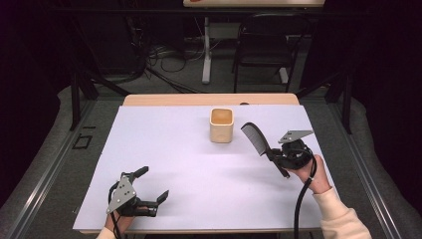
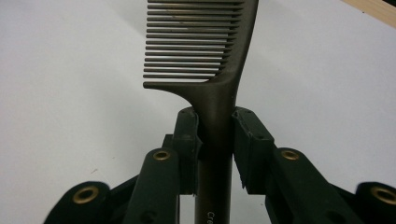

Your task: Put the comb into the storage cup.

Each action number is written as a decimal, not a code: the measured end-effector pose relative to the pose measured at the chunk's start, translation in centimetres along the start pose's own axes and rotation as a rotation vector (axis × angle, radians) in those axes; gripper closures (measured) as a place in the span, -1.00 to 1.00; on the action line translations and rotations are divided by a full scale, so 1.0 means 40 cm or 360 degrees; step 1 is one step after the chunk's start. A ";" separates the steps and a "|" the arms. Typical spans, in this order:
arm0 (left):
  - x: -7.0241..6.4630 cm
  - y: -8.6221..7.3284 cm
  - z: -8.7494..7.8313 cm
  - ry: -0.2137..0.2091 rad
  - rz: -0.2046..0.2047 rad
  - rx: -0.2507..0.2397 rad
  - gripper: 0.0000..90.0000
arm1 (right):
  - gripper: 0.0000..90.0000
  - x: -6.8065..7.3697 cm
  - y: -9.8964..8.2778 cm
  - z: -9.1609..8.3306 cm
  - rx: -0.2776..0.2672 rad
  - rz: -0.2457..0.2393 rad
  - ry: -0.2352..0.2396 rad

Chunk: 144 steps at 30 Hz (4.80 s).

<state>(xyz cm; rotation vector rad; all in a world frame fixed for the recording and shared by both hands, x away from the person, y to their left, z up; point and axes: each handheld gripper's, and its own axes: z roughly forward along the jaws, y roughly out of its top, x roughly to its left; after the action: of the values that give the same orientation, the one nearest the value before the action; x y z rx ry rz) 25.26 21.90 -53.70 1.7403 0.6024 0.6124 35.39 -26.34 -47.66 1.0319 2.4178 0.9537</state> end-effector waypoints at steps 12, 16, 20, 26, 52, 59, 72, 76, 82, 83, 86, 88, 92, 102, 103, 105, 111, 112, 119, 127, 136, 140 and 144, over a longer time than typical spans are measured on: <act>-0.001 0.001 0.000 0.0003 0.0001 -0.0004 -0.97 | 0.60 0.010 0.008 0.006 -0.0064 -0.0011 -0.0008; -0.001 0.001 0.001 -0.0001 0.0004 -0.0001 -0.97 | 0.60 0.014 0.013 0.007 -0.0095 -0.0023 -0.0017; -0.001 0.001 0.001 0.0002 0.0002 -0.0004 -0.97 | 0.60 0.017 0.019 0.009 -0.0119 -0.0019 -0.0024; -0.001 0.001 0.001 0.0002 0.0003 -0.0002 -0.97 | 0.60 0.019 0.029 0.009 -0.0170 -0.0009 -0.0035; -0.001 0.002 0.003 -0.0004 -0.0002 -0.0010 -0.97 | 0.60 0.018 0.073 0.009 -0.0284 0.0006 -0.0084; 0.000 0.002 0.003 -0.0003 0.0000 -0.0010 -0.97 | 0.60 0.017 0.094 0.009 -0.0311 0.0004 -0.0092; 0.000 0.001 0.002 -0.0003 0.0001 -0.0008 -0.97 | 0.60 0.018 0.132 0.020 -0.0339 -0.0007 -0.0099; 0.000 0.002 0.001 -0.0004 0.0003 -0.0008 -0.97 | 0.60 0.016 0.141 0.025 -0.0340 0.0002 -0.0095; 0.000 0.001 0.003 -0.0001 -0.0001 -0.0011 -0.97 | 0.60 0.012 0.151 0.026 -0.0342 0.0002 -0.0104; 0.001 0.002 0.002 0.0000 -0.0002 -0.0010 -0.97 | 0.60 0.011 0.153 0.026 -0.0342 0.0001 -0.0106; 0.000 0.002 0.003 -0.0003 0.0001 -0.0009 -0.97 | 0.60 0.008 0.158 0.025 -0.0350 0.0004 -0.0107; 0.000 0.002 0.003 -0.0003 0.0001 -0.0011 -0.97 | 0.60 0.007 0.163 0.025 -0.0350 0.0005 -0.0111; 0.000 0.002 0.002 -0.0003 0.0002 -0.0009 -0.97 | 0.60 0.006 0.174 0.026 -0.0354 -0.0003 -0.0114; 0.000 0.002 0.002 -0.0004 0.0000 -0.0011 -0.97 | 0.60 0.004 0.202 0.034 -0.0371 -0.0001 -0.0118; 0.000 0.002 0.002 -0.0004 0.0003 -0.0008 -0.97 | 0.60 0.003 0.205 0.035 -0.0373 -0.0001 -0.0118; 0.000 0.002 0.002 -0.0002 -0.0001 -0.0011 -0.97 | 0.60 0.001 0.210 0.038 -0.0375 0.0003 -0.0119; 0.001 0.002 0.001 -0.0002 0.0001 -0.0011 -0.97 | 0.60 -0.003 0.225 0.048 -0.0376 0.0011 -0.0120; 0.001 0.002 0.001 -0.0002 0.0000 -0.0011 -0.97 | 0.60 -0.003 0.228 0.050 -0.0374 0.0013 -0.0119; 0.001 0.002 0.000 -0.0002 0.0003 -0.0009 -0.97 | 0.60 -0.007 0.241 0.062 -0.0372 0.0016 -0.0124; 0.001 0.002 0.003 -0.0003 -0.0002 -0.0009 -0.97 | 0.60 -0.009 0.257 0.071 -0.0368 0.0013 -0.0126; 0.001 0.002 0.003 -0.0003 -0.0002 -0.0012 -0.97 | 0.60 -0.012 0.274 0.080 -0.0360 0.0003 -0.0127; 0.001 0.002 0.003 -0.0005 0.0000 -0.0012 -0.97 | 0.60 -0.011 0.284 0.081 -0.0359 0.0000 -0.0128; 0.001 0.002 0.003 -0.0006 -0.0003 -0.0009 -0.97 | 0.60 -0.011 0.295 0.081 -0.0354 -0.0015 -0.0130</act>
<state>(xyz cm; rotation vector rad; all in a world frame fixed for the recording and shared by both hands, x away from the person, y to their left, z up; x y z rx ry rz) 25.37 21.81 -53.65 1.7349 0.5990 0.6091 43.39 -19.20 -41.73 0.9592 2.1900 1.1245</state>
